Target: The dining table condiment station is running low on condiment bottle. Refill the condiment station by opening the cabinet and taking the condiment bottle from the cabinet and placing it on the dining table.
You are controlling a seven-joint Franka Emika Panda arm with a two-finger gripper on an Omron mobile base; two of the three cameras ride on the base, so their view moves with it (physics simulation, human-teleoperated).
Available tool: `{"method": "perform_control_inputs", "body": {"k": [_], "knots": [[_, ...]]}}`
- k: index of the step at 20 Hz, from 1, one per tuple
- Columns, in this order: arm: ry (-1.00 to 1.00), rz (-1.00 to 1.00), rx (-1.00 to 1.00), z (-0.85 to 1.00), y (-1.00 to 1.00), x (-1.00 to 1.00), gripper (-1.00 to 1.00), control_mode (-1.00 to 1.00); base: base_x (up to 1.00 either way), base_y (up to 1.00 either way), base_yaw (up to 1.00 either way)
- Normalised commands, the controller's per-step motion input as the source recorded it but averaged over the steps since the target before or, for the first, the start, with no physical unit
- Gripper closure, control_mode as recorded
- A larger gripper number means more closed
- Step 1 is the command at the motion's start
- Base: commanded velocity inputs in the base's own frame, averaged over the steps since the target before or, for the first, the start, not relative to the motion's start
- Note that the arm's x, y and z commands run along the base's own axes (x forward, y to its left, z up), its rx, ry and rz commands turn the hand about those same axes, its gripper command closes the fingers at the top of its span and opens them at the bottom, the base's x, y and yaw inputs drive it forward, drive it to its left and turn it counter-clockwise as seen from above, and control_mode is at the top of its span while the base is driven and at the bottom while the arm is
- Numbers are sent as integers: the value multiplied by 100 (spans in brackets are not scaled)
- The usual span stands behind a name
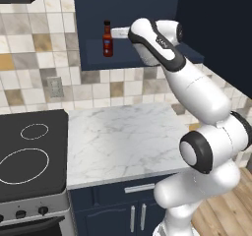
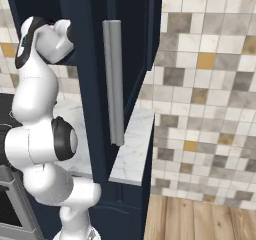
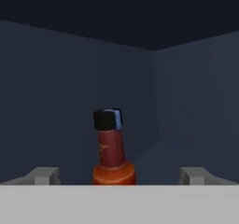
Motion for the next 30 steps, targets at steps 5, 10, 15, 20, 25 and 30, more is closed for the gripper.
{"method": "perform_control_inputs", "body": {"k": [5, 10, 15, 20, 25, 30], "knots": [[6, 0, -1, 0, 23, 18, -100, -100, 0, 0, 0], [2, 5, -2, 0, 8, 9, -100, -100, 0, 0, 0], [0, 5, -4, 0, 9, 9, -100, -100, 0, 0, 0], [0, 5, -2, 0, 1, 8, -100, -100, 0, 0, 0], [0, 5, -1, 0, 0, 10, -100, -100, 0, 0, 0], [0, 3, -1, 0, 0, 13, -100, -100, 0, 0, 0]]}}
